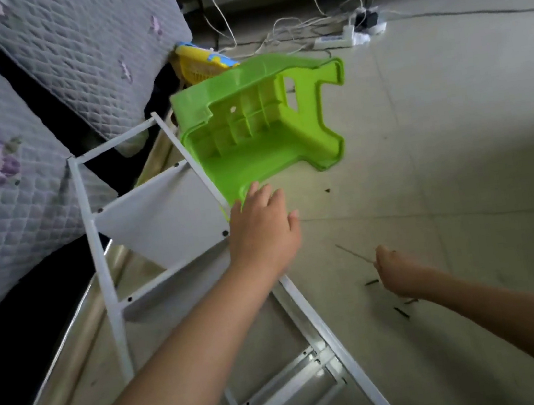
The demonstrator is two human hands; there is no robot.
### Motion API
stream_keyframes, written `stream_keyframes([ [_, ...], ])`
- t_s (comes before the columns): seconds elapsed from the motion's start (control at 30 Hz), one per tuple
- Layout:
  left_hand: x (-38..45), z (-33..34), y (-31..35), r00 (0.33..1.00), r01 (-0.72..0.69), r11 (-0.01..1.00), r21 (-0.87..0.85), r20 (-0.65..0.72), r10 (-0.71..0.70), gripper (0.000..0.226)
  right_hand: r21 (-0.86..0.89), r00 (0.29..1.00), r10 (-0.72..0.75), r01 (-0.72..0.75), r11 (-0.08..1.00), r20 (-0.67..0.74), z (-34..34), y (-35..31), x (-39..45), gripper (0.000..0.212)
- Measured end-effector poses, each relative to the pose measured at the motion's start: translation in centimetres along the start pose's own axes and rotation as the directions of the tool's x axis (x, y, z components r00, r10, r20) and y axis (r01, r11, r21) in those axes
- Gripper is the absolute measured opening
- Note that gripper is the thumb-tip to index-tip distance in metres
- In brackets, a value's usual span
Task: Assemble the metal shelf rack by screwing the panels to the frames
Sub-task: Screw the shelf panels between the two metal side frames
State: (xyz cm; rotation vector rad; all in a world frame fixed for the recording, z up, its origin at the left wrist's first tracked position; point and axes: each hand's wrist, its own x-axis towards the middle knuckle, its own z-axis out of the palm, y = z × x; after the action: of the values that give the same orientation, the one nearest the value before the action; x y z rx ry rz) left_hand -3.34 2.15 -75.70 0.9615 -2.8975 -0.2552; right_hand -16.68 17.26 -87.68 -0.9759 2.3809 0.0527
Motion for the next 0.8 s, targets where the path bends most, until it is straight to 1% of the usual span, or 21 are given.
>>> stream_keyframes([
  [0.1,-0.4,1.6,2.6,0.992,-0.031,0.993,0.118,0.128,0.015,0.042,-0.087,0.999,0.036,-0.037,0.996,-0.017,5.0,3.4,-1.8,0.027],
  [0.13,-0.6,1.9,2.9,0.987,-0.036,0.989,0.14,0.159,0.013,0.042,-0.12,0.997,0.004,-0.013,0.993,-0.075,6.6,4.2,-2.4,0.025],
  [0.17,-0.6,2.0,3.0,0.983,-0.045,0.985,0.164,0.181,0.015,0.043,-0.134,0.986,-0.044,0.022,0.991,-0.163,8.2,4.9,-2.7,0.022],
  [0.2,-0.5,2.0,3.0,0.981,-0.054,0.982,0.184,0.192,0.018,0.044,-0.13,0.98,-0.066,0.042,0.991,-0.186,9.5,5.5,-3.3,0.015],
  [0.23,-0.5,2.0,3.0,0.981,-0.055,0.979,0.194,0.192,0.017,0.045,-0.141,0.983,-0.067,0.044,0.989,-0.168,11.0,6.3,-3.7,0.014],
  [0.27,-0.5,1.9,2.9,0.983,-0.047,0.979,0.197,0.185,0.01,0.045,-0.122,0.995,-0.042,0.03,0.992,-0.095,12.8,7.4,-3.7,0.019],
  [0.33,-0.5,1.9,2.8,0.987,-0.037,0.981,0.192,0.163,0.005,0.044,-0.124,1.0,-0.007,0.005,0.992,-0.022,15.4,8.9,-3.9,0.027],
  [0.37,-0.5,2.0,2.9,0.988,-0.035,0.981,0.19,0.154,0.005,0.044,-0.157,1.0,-0.012,0.01,0.988,-0.012,15.7,8.8,-4.2,0.022],
  [0.43,-0.5,2.0,2.8,0.99,-0.034,0.983,0.182,0.144,0.008,0.043,-0.195,0.999,-0.034,0.026,0.981,-0.039,16.5,9.1,-4.3,0.014],
  [0.5,-0.5,2.0,2.7,0.991,-0.034,0.984,0.175,0.136,0.01,0.042,-0.145,0.999,-0.035,0.034,0.989,-0.001,16.2,8.9,-4.0,0.027],
  [0.53,-0.5,2.0,2.7,0.991,-0.034,0.984,0.174,0.132,0.011,0.042,-0.108,0.999,-0.017,0.013,0.994,-0.031,15.9,8.8,-3.8,0.029],
  [0.6,-0.6,2.0,2.7,0.992,-0.037,0.984,0.174,0.126,0.015,0.042,-0.081,0.984,-0.022,0.008,0.997,-0.175,14.5,8.4,-3.2,0.023],
  [0.63,-0.7,2.0,2.7,0.992,-0.039,0.984,0.174,0.124,0.018,0.042,-0.045,0.981,-0.023,0.015,0.999,-0.194,13.7,8.1,-2.7,0.024],
  [0.67,-0.8,1.9,2.7,0.992,-0.04,0.984,0.173,0.122,0.019,0.041,0.015,0.985,-0.006,0.008,1.0,-0.172,12.9,7.7,-2.2,0.024],
  [0.7,-0.8,1.9,2.7,0.993,-0.036,0.984,0.172,0.119,0.016,0.041,0.031,0.985,-0.005,0.011,0.999,-0.173,12.6,7.6,-1.4,0.023],
  [0.8,-0.9,1.8,2.7,0.994,-0.014,0.985,0.17,0.107,-0.004,0.038,-0.011,0.988,-0.016,0.015,1.0,-0.153,12.2,7.0,0.0,0.024],
])
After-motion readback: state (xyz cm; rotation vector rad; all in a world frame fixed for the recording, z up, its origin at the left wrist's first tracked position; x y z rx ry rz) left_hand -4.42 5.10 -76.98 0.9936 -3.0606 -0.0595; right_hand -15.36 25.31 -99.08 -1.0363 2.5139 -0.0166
